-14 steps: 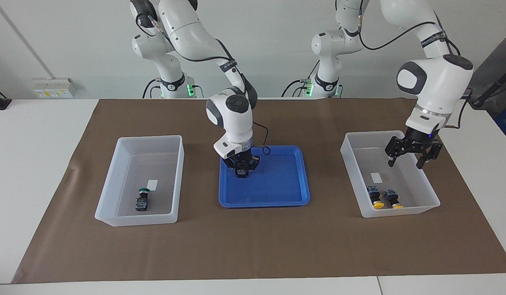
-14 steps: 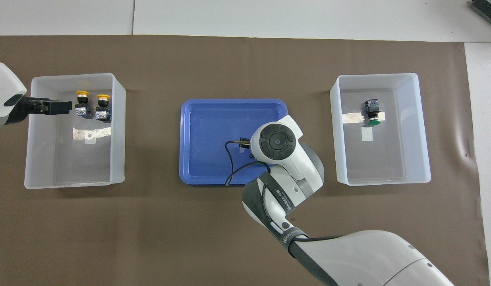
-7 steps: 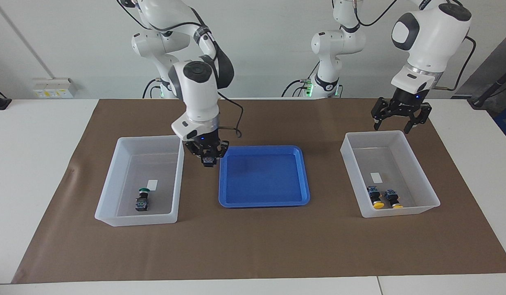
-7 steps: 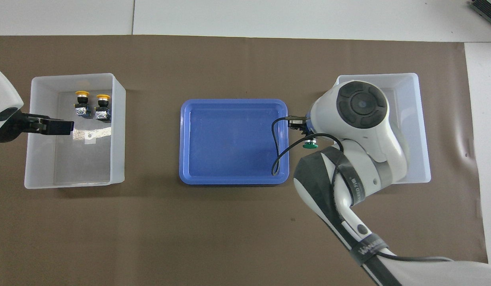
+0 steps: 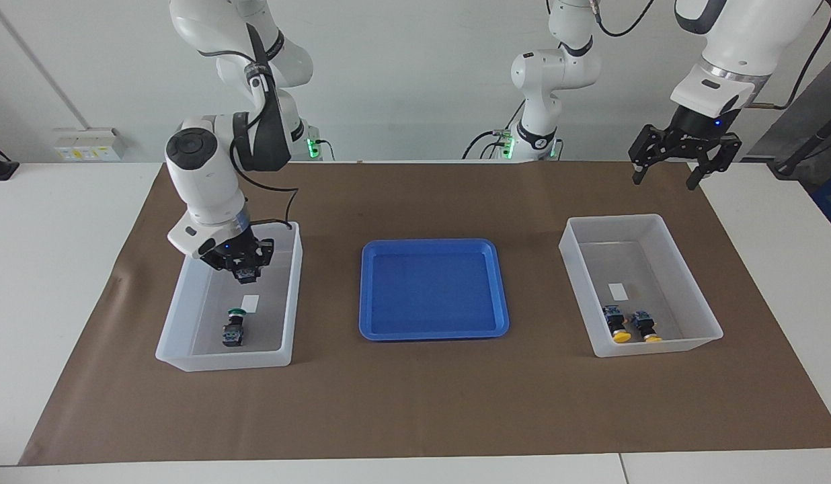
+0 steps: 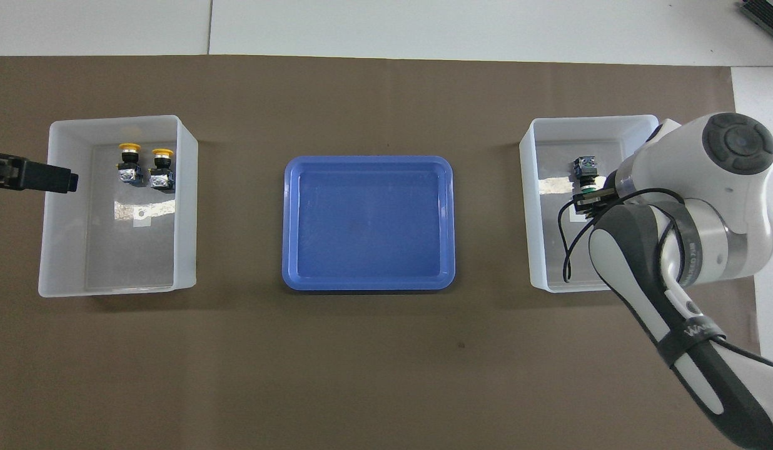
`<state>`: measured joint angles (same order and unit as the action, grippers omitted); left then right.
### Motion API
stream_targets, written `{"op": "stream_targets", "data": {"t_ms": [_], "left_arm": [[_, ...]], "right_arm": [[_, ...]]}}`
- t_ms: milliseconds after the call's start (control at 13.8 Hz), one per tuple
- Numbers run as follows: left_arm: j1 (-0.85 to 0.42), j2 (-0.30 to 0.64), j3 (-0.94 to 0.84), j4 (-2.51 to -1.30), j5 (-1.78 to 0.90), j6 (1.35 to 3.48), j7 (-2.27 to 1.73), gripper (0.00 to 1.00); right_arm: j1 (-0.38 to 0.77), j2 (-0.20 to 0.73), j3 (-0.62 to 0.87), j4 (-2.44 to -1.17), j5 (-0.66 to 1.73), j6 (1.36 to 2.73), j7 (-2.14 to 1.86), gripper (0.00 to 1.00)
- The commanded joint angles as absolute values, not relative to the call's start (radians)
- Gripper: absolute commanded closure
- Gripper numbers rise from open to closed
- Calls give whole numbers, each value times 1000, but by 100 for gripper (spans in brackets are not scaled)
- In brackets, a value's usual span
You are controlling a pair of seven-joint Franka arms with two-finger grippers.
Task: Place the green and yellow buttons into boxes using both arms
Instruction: 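Lower the green button into the box beside the right gripper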
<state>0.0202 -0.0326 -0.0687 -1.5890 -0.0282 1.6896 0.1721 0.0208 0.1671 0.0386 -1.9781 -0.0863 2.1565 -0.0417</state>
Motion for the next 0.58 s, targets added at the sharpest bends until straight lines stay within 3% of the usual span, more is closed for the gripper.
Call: {"op": "stream_targets", "data": {"t_ms": [0, 291, 363, 436, 509], "left_arm": [[15, 5, -66, -1523, -6, 1635, 153, 0], [17, 49, -66, -1428, 26, 1572, 156, 0], [9, 51, -64, -1427, 26, 1577, 156, 0], [-8, 54, -60, -1427, 28, 1578, 158, 0], [-14, 46, -57, -1433, 29, 1583, 158, 0]], "right_arm": [[2, 149, 52, -2107, -60, 2310, -90, 100], [-11, 186, 52, -2120, -58, 2368, -92, 99], [-14, 186, 52, -2131, -58, 2372, -94, 80], [-18, 186, 52, -2134, -58, 2375, -94, 48], [-23, 186, 52, -2134, -58, 2375, -92, 4]]}}
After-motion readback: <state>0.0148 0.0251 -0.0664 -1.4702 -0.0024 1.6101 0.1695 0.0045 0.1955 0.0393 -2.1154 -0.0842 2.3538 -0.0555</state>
